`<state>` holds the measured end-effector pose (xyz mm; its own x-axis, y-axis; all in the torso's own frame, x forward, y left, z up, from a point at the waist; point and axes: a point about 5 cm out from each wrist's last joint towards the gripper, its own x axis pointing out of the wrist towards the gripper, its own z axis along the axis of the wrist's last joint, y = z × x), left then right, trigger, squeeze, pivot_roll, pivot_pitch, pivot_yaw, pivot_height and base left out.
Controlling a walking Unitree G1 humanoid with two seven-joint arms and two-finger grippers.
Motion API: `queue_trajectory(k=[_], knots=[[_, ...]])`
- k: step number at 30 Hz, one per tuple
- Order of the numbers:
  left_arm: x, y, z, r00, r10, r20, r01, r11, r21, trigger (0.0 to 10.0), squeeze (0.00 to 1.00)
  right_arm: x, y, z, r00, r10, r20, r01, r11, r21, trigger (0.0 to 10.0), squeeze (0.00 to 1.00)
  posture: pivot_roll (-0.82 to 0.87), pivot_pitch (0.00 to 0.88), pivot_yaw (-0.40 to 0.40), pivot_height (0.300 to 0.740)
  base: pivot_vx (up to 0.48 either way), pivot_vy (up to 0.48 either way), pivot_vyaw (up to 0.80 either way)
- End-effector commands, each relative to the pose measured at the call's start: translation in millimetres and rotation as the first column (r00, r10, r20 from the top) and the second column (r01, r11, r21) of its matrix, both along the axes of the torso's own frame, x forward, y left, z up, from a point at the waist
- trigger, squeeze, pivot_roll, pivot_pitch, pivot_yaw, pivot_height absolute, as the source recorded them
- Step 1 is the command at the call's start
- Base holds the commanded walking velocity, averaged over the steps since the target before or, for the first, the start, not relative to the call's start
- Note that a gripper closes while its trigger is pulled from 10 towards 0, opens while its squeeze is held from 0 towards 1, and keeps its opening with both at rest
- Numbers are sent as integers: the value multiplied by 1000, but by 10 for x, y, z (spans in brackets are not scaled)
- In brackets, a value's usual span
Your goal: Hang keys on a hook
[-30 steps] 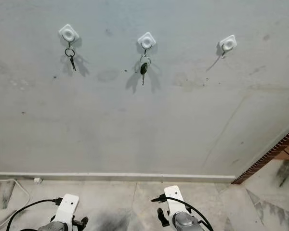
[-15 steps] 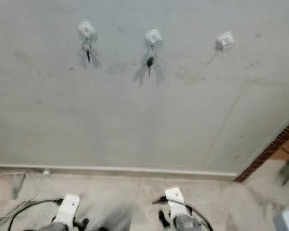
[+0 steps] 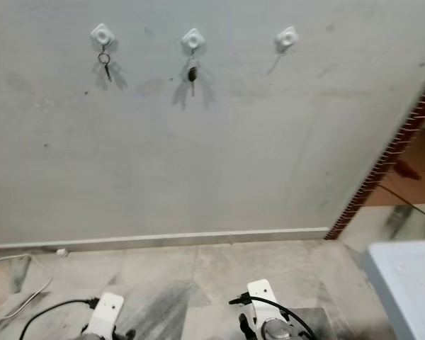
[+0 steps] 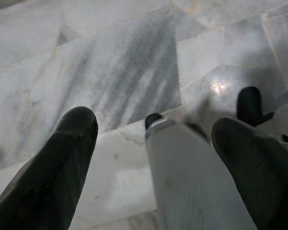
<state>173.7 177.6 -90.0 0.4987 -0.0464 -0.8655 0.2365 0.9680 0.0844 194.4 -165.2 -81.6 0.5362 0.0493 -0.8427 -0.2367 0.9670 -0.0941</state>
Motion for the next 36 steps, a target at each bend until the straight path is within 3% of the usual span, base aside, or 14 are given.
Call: queue_trajectory(k=[1, 36], knots=[[-20, 79, 0, 1000, -1, -8, 1, 1000, 18, 10000, 0, 21, 60, 7, 1000, 11, 5, -11, 1000, 7, 10000, 0, -41, 0, -28, 740, -281, 0, 0], [-32, 117, -2, 999, -37, -18, 38, 998, 55, 10000, 0, -26, 63, -16, 998, 63, -8, -63, 998, -20, 10000, 0, -43, 0, -21, 740, -288, 0, 0]])
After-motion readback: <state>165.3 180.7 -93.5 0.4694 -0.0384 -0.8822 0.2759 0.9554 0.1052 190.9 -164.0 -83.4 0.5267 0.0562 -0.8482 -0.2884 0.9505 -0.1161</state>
